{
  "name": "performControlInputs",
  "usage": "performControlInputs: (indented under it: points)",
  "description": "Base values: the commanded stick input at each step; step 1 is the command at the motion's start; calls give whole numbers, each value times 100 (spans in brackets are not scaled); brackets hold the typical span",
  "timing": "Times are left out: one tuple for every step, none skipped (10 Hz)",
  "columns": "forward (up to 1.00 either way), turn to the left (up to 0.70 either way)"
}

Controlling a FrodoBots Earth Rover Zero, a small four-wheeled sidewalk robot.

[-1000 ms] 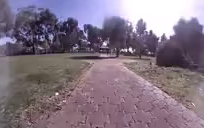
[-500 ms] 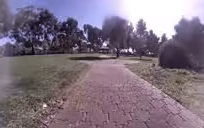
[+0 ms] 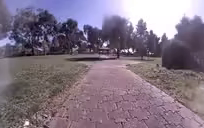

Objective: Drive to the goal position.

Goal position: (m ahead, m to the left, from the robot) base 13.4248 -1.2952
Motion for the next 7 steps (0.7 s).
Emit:
performControlInputs:
  points:
    - [70, 0]
    - [70, 0]
    - [70, 0]
    - [70, 0]
    - [70, 0]
    - [70, 0]
    - [70, 0]
